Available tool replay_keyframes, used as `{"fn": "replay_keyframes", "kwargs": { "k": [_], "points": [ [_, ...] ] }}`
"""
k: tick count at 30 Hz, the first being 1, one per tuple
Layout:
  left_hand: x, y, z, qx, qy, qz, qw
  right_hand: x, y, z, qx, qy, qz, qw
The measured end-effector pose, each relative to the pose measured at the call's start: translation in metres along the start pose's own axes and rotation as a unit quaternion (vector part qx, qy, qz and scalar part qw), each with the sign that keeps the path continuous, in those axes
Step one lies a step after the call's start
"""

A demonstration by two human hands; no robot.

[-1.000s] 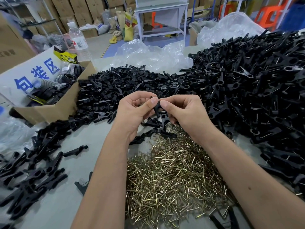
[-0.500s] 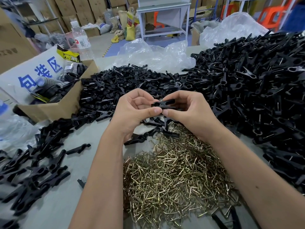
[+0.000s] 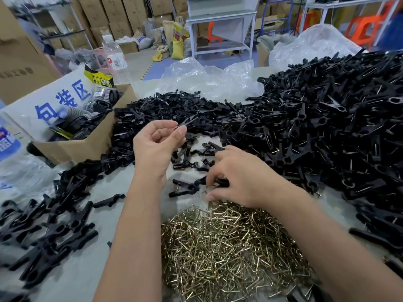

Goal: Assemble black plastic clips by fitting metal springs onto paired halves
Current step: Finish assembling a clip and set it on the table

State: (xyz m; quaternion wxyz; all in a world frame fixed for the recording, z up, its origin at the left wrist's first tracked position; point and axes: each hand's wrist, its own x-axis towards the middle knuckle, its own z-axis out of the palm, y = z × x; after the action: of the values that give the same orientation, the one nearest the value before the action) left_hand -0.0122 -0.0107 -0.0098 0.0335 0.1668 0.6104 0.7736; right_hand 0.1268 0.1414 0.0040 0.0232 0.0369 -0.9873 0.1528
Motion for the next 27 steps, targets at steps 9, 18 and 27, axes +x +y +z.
{"fn": "replay_keyframes", "kwargs": {
  "k": [9, 18, 27],
  "points": [
    [-0.003, -0.003, 0.004, 0.010, -0.015, 0.008, 1.000, 0.006, -0.012, 0.004, 0.044, -0.007, -0.008, 0.999],
    [-0.002, -0.005, 0.001, 0.060, -0.043, 0.017, 0.997, 0.001, 0.018, 0.007, 0.468, 0.334, 0.114, 0.810],
    [-0.013, 0.004, 0.019, 0.050, -0.179, 0.024, 0.982, 0.005, 0.021, 0.008, 0.570, 0.319, 0.165, 0.739]
  ]
}}
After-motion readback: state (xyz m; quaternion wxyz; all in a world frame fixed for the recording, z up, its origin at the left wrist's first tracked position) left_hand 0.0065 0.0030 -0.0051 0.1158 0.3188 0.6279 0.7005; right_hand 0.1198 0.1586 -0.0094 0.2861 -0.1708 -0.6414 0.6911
